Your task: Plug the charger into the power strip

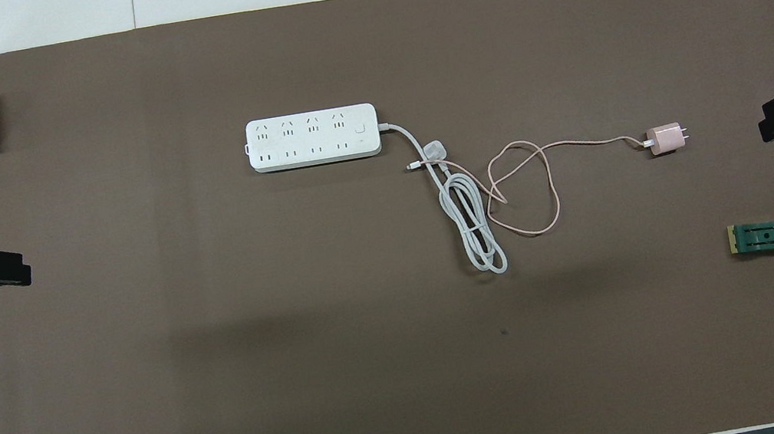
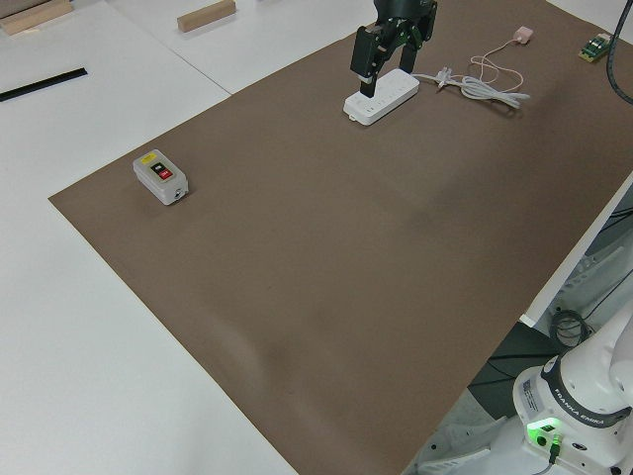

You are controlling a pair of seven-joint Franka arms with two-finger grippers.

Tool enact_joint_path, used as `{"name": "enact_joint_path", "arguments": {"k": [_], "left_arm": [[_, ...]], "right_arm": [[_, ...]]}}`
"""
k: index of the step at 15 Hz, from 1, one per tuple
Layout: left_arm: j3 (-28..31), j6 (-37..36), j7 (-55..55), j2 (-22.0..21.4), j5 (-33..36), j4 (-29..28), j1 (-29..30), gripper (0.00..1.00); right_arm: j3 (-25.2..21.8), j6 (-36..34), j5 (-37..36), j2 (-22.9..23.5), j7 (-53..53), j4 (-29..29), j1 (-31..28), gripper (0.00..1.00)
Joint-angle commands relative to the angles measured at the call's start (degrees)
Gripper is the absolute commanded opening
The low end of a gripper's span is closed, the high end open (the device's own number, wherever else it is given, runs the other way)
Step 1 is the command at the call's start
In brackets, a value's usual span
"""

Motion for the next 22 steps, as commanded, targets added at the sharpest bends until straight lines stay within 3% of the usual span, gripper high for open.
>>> {"name": "enact_joint_path", "arguments": {"k": [1, 10, 15, 19, 22], "left_arm": [[0.37, 0.31, 0.46, -0.24, -0.58, 0.11, -0.06, 1.00], [0.46, -4.08, -0.68, 3.97, -0.49, 6.43, -0.14, 1.00], [0.46, -6.19, 0.20, 5.20, -0.41, 7.23, 0.03, 1.00], [0.55, -9.86, 3.34, 8.63, -0.05, 9.93, 0.38, 1.00], [0.63, -11.12, 2.84, 13.36, -0.05, 13.98, 0.56, 1.00]], "right_arm": [[0.25, 0.15, -0.14, 0.06, -0.22, 0.25, -0.62, 1.00], [-0.27, -0.46, -0.05, -0.20, -0.75, -0.10, -1.23, 1.00], [-0.36, 0.15, 0.65, -1.52, 0.12, -3.52, -2.45, 1.00], [-0.36, 2.43, 3.27, -0.82, 8.01, -6.52, -6.41, 1.00], [-0.36, 2.87, 9.77, 4.44, 18.82, -6.17, -10.80, 1.00]]}}
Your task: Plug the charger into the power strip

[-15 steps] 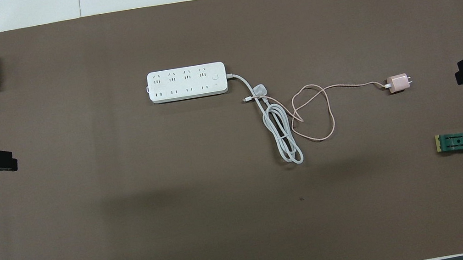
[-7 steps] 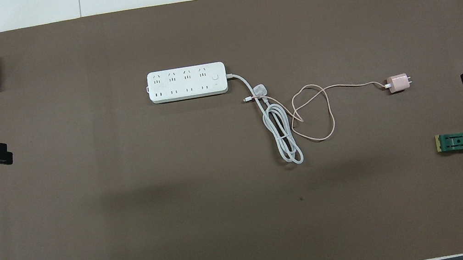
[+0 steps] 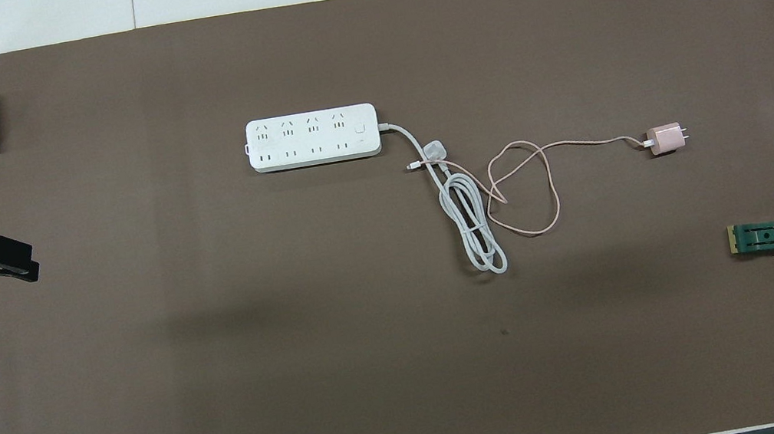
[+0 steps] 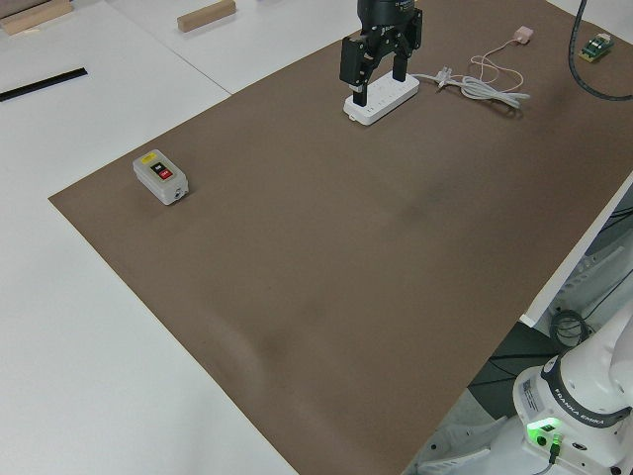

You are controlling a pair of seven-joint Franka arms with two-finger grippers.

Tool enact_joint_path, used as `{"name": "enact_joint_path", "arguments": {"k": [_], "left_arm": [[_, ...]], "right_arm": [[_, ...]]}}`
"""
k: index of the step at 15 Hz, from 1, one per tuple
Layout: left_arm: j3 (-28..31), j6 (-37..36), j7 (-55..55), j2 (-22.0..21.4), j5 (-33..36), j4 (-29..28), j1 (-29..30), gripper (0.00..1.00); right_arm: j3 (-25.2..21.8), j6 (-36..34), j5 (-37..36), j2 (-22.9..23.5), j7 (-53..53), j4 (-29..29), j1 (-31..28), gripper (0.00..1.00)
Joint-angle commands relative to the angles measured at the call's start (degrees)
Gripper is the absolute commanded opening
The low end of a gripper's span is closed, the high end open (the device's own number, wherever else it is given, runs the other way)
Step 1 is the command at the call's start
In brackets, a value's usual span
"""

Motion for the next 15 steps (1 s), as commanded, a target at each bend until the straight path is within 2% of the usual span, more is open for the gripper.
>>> {"name": "enact_joint_path", "arguments": {"k": [1, 3, 8, 11, 15], "left_arm": [[0.31, -3.17, 1.01, 6.23, -0.32, 7.80, 0.56, 1.00], [0.22, -3.52, 0.22, 8.27, -2.07, 9.32, 0.38, 1.00], [0.13, -3.79, 1.98, 8.80, -15.41, 9.23, 0.91, 1.00], [0.22, -3.44, 1.97, 10.64, -29.02, 8.36, 1.35, 1.00], [0.22, -3.00, 2.67, 13.72, -46.86, 8.35, 3.36, 1.00]], "right_arm": [[0.37, 2.02, 5.53, 5.00, 8.48, -0.40, -4.06, 1.00], [0.28, 3.78, 8.44, 8.69, 13.40, -0.48, -6.17, 1.00], [0.28, 7.21, 18.89, 15.99, 27.47, -0.05, -8.37, 1.00], [0.11, 8.70, 23.55, 22.32, 27.84, 1.54, -10.31, 1.00], [0.02, 11.60, 30.76, 26.99, 27.75, 1.37, -11.80, 1.00]]}}
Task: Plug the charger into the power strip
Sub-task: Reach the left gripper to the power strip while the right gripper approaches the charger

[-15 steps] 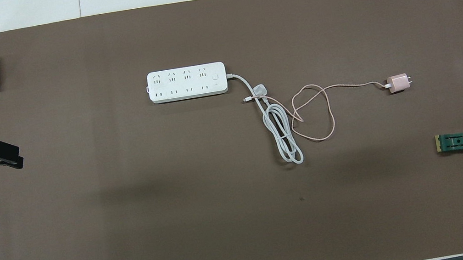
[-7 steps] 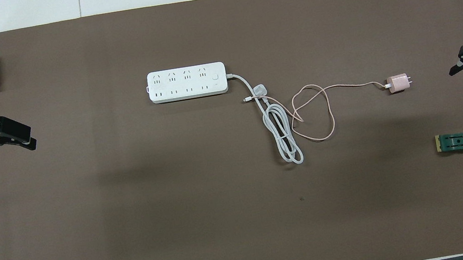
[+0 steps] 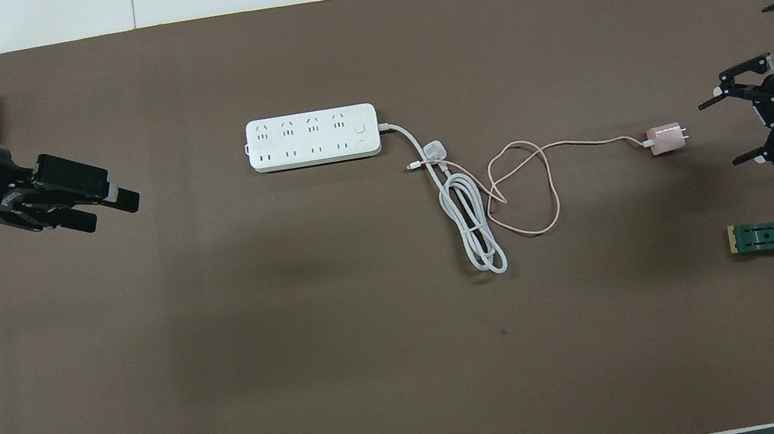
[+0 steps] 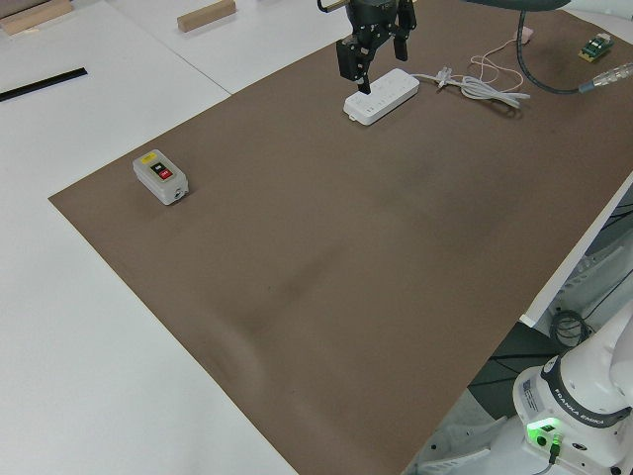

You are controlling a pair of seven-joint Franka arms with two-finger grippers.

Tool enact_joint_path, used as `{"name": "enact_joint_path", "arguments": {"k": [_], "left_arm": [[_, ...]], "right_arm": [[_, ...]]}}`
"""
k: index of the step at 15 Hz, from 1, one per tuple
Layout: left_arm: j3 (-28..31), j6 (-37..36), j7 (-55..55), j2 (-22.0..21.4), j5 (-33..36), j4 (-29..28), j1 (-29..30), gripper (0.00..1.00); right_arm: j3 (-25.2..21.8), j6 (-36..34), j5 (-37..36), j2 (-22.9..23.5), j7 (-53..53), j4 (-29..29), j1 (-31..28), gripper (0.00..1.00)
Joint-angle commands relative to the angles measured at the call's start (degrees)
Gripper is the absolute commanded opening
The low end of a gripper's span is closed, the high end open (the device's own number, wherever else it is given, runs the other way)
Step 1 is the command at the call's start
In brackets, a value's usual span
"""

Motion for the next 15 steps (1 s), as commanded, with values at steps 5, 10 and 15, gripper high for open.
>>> {"name": "enact_joint_path", "arguments": {"k": [5, 10, 15], "left_arm": [[-0.24, 2.65, 6.13, 6.22, -23.15, 1.10, 1.07, 1.00], [0.02, 7.82, 15.51, 7.56, -36.70, -4.15, -1.64, 1.00], [0.02, 12.85, 29.16, 5.11, -48.40, -16.44, -4.56, 1.00]], "right_arm": [[0.24, 3.54, 7.28, 4.38, 2.50, -0.74, -1.07, 1.00], [0.33, 4.07, 9.83, 7.02, 1.02, -0.47, -1.86, 1.00], [0.33, 4.42, 11.58, 8.87, -1.28, -0.21, -1.16, 1.00]]}}
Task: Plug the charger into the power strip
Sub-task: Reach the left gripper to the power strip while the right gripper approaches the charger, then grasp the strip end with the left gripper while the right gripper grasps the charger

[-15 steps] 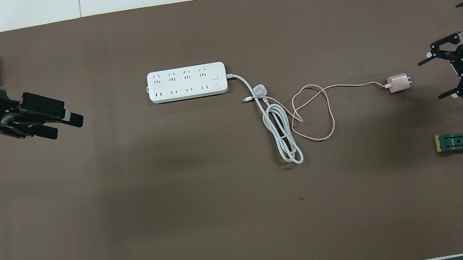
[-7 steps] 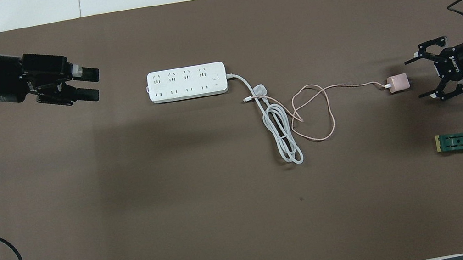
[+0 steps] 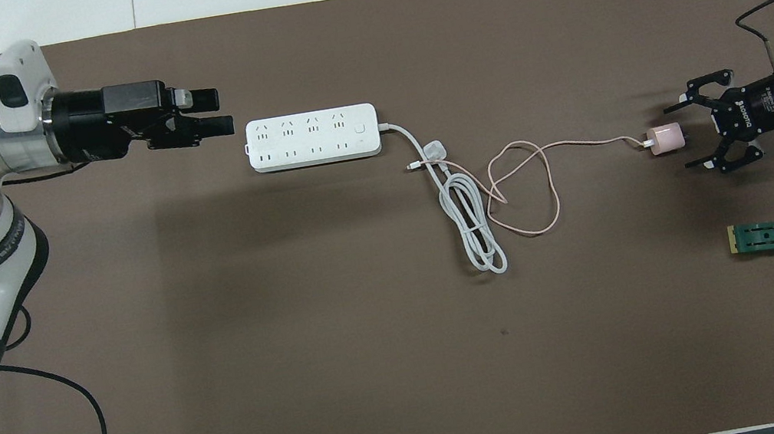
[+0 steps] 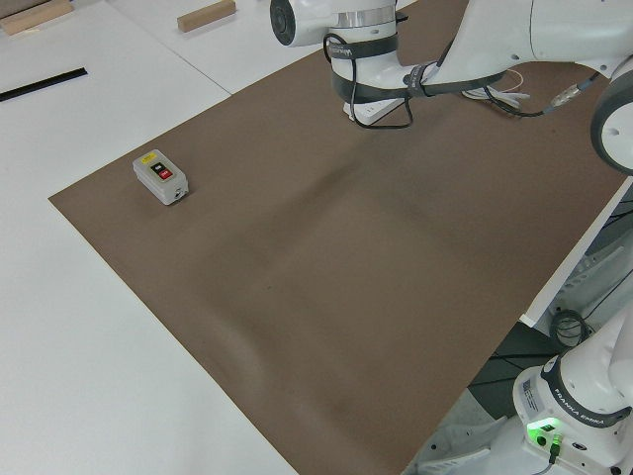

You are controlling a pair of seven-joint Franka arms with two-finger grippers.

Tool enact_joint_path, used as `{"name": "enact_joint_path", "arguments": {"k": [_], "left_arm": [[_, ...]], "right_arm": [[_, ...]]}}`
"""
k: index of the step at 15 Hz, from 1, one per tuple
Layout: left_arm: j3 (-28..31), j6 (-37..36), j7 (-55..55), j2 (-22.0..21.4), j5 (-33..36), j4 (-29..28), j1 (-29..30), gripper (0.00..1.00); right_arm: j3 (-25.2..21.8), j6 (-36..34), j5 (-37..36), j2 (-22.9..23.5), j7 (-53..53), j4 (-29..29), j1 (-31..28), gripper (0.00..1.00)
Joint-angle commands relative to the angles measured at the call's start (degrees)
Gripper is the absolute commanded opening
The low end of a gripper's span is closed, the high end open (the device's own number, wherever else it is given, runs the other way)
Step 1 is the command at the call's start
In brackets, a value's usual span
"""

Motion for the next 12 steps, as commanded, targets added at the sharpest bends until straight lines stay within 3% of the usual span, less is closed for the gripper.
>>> {"name": "enact_joint_path", "arguments": {"k": [1, 3, 8, 9, 10, 12], "left_arm": [[0.57, 2.49, 8.35, -4.64, -5.24, -10.17, -1.31, 1.00], [0.65, 2.58, 15.21, -7.80, -8.68, -17.29, -2.10, 1.00], [0.57, 6.36, 15.33, -13.26, -10.35, -28.21, -3.50, 1.00], [0.57, 6.36, 15.41, -13.00, -11.40, -28.92, -4.03, 1.00], [0.57, 6.62, 15.41, -12.74, -11.50, -29.36, -4.65, 1.00], [0.57, 8.64, 14.02, -12.21, -11.68, -29.54, -5.35, 1.00]], "right_arm": [[0.35, 1.02, 2.13, 0.85, -1.57, 0.19, -0.07, 1.00], [0.35, 1.37, 2.13, 1.21, -2.27, 0.19, -0.24, 1.00], [0.26, 1.28, 4.15, 3.05, -6.05, 0.37, -0.95, 1.00], [0.26, 1.37, 4.15, 3.14, -6.05, 0.37, -0.86, 0.93], [0.26, 1.28, 4.15, 3.14, -5.97, 0.37, -0.86, 0.74], [0.26, 1.46, 4.15, 3.14, -5.88, 0.28, -0.68, 0.14]]}}
